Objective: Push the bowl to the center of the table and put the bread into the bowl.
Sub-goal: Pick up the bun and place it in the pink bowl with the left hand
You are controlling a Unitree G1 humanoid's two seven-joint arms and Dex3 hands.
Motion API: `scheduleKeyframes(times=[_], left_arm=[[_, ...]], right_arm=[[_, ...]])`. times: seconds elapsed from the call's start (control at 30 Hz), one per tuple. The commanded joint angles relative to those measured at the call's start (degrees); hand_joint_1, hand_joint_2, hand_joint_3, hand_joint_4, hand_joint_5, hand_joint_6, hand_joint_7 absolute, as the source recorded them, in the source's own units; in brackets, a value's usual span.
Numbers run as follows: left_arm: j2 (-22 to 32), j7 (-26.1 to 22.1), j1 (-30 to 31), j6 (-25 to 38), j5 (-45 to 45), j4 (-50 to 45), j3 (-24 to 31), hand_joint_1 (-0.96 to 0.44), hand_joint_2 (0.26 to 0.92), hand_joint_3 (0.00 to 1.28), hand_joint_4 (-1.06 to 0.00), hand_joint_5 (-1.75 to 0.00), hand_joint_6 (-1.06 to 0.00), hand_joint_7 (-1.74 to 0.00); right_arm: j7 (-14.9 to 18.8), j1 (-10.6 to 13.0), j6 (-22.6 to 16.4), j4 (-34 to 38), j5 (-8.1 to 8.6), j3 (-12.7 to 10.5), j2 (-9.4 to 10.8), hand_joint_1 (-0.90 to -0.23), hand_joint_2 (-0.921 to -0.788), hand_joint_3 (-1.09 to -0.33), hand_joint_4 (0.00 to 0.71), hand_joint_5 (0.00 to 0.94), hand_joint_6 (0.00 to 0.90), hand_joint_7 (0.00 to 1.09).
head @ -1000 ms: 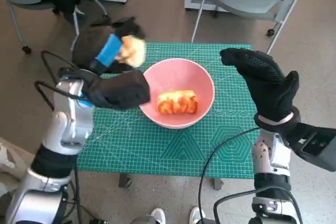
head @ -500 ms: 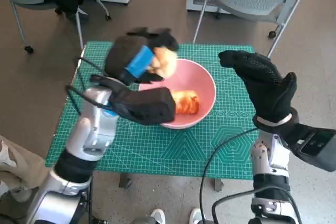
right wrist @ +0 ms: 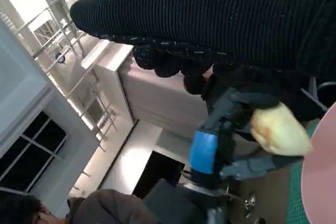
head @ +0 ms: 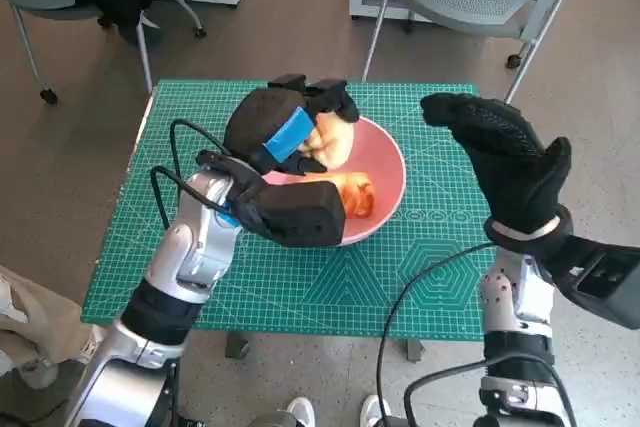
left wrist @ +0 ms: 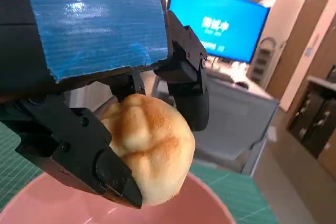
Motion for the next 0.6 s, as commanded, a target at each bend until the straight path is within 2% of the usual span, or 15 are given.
scheduleKeyframes(times=[0.03,0.07,0.1,0.2,0.3,0.37,0.6], left_arm=[[-0.67,-3.47,-0.25,1.26,-2.04,-0.55,0.27,0.0,0.921,0.16,-0.65,-1.24,-0.46,-1.3],[-0.56,-4.42,-0.06,1.72,-2.21,-0.94,0.16,-0.02,0.874,0.17,-0.47,-0.99,-0.34,-1.06],[-0.23,-5.71,0.2,2.38,-2.06,-1.61,-0.16,-0.03,0.849,0.17,-0.41,-0.74,-0.3,-0.84],[0.39,-7.96,0.61,3.33,-1.54,-2.8,-0.64,-0.11,0.828,0.12,-0.24,-0.27,-0.21,-0.47],[1.59,-10.06,0.87,2.4,-1.27,-3.48,-1.15,-0.27,0.816,0.08,-0.08,-0.09,-0.14,-0.31],[1.93,-10.18,0.89,1.46,-1.32,-3.36,-1.19,-0.35,0.815,0.07,-0.04,-0.04,-0.12,-0.26],[2.14,-8.97,1.33,-1.49,-2.8,-2.48,-0.33,-0.52,0.83,0.05,0.0,0.0,-0.1,-0.21]], right_arm=[[-0.56,1.41,0.56,0.13,-0.43,-0.13,0.02,-0.707,-0.921,-0.8,0.073,0.001,-0.001,0.28],[-0.6,1.4,0.52,0.19,-0.47,-0.14,0.01,-0.707,-0.921,-0.799,0.074,0.001,-0.001,0.28],[-0.66,1.4,0.52,0.19,-0.49,-0.15,0.01,-0.707,-0.921,-0.798,0.074,0.001,-0.001,0.28],[-0.79,1.4,0.54,0.19,-0.57,-0.16,0.03,-0.707,-0.921,-0.797,0.074,0.001,-0.001,0.28],[-0.94,1.39,0.64,0.14,-0.58,-0.13,0.1,-0.707,-0.921,-0.797,0.074,0.001,-0.001,0.28],[-1.03,1.38,0.62,0.14,-0.61,-0.1,0.13,-0.706,-0.921,-0.797,0.075,0.001,-0.001,0.28],[-1.36,1.34,0.43,-0.01,-0.82,0.13,0.3,-0.706,-0.921,-0.799,0.074,0.001,-0.001,0.28]])
